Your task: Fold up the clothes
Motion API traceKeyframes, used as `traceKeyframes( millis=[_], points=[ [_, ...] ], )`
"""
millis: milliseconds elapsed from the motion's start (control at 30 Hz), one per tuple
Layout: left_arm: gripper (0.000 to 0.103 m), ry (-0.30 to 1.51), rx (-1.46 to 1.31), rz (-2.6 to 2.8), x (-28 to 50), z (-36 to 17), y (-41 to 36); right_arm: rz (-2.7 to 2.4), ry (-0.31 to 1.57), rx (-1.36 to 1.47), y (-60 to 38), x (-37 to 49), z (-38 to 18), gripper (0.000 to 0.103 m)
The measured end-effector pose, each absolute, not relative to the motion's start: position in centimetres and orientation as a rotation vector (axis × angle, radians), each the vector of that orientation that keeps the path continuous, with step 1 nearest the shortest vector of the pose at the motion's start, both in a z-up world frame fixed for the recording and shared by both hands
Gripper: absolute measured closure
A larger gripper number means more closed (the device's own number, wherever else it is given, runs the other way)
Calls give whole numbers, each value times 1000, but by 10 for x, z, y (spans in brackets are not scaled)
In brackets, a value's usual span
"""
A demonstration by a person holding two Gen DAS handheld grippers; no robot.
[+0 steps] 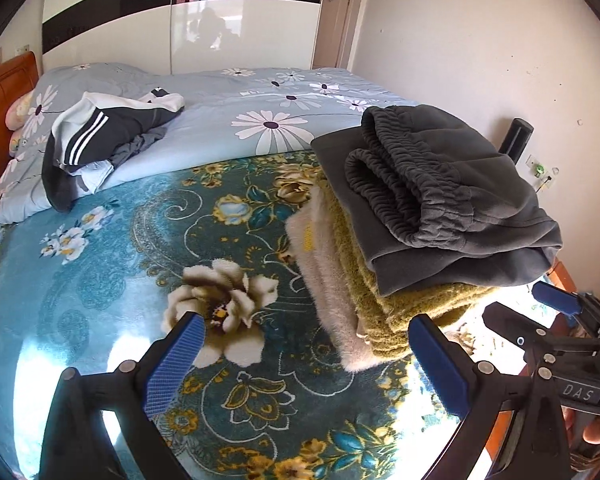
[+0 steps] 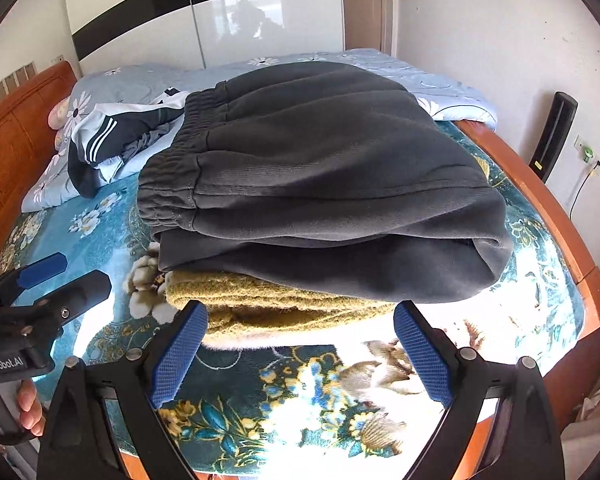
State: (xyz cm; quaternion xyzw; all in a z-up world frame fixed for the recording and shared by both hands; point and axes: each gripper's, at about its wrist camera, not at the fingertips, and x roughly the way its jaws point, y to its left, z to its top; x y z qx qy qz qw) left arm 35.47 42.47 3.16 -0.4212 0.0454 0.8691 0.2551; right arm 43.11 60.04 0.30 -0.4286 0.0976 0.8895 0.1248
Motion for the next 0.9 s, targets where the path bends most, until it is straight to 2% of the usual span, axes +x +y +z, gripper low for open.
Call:
traceKeyframes(
  millis=[200,500,900],
  points=[
    [0,125,-1183,2332,358,29,422,2583,279,-1263,593,429,4,8],
    [0,19,-1232,2349,356,30,410,2582,249,-1236,585,428,8,5],
    [0,42,-1256,2328,362,30,407,2538,217,-1266,576,421,9,4]
  ],
)
